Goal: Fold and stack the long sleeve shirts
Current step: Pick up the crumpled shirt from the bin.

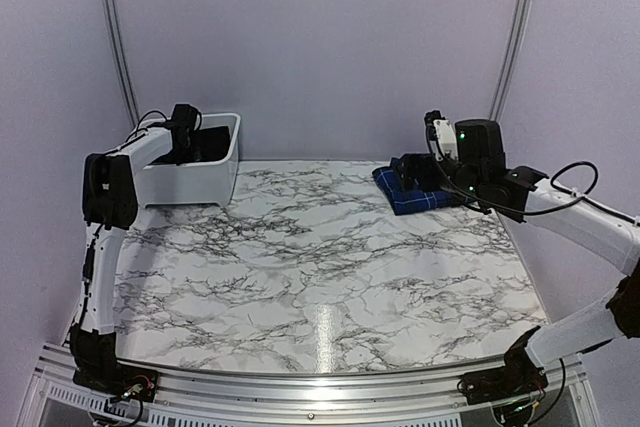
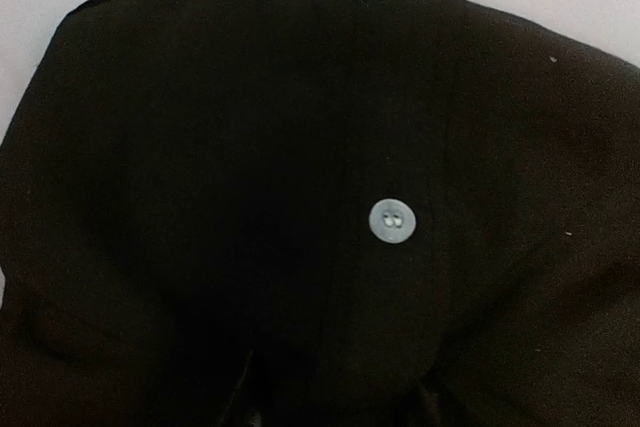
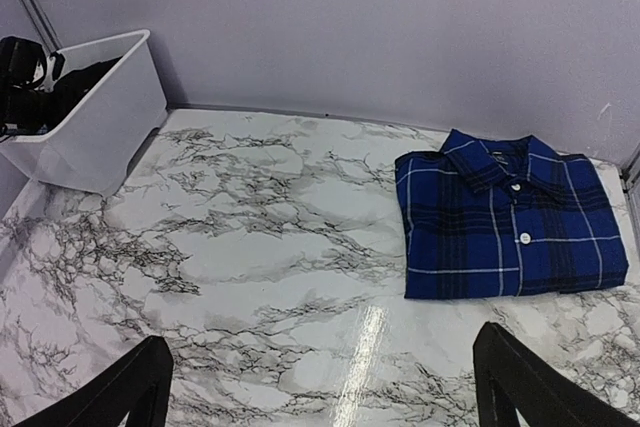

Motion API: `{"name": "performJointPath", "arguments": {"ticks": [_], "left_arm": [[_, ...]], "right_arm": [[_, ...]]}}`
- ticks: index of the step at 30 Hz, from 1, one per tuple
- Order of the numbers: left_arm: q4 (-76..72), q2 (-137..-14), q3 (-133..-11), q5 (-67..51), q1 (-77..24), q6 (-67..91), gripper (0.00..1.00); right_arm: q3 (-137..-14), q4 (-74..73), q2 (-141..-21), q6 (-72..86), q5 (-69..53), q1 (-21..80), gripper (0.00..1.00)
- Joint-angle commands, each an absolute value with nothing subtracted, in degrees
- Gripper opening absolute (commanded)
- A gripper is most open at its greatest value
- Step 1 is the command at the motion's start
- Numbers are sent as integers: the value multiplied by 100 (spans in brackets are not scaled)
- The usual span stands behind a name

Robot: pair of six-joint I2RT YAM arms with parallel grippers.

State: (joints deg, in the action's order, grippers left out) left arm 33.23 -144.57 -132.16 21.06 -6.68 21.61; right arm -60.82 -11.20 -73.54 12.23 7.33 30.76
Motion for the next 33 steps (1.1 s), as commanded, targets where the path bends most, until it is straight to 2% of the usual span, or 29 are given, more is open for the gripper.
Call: {"name": "performJointPath", "arguments": {"ticks": [1,6,8,20,33], "left_arm": [[3810,-14238,-12446,1891,-633,2251,36],[3793,-13383,-11623,2118,-633,2140,5],[3788,-13090,-11498,2210,-625,2051,0],[3338,-12469,-12646,2125,-624,1827,0],[2806,-11610,-12892,1712,-771,1646,0]], "right_arm": [[-6152,-1108,-7415,1313,585,3181,98],[-6112,-1116,-7410,1366,568,3265,98],[-6092,-1093,-7422,1378,549,3289,98],[-6198,-1157,-7497,1303,578,3365,97],[-6360,-1109,-7650,1162,618,3427,97]]}}
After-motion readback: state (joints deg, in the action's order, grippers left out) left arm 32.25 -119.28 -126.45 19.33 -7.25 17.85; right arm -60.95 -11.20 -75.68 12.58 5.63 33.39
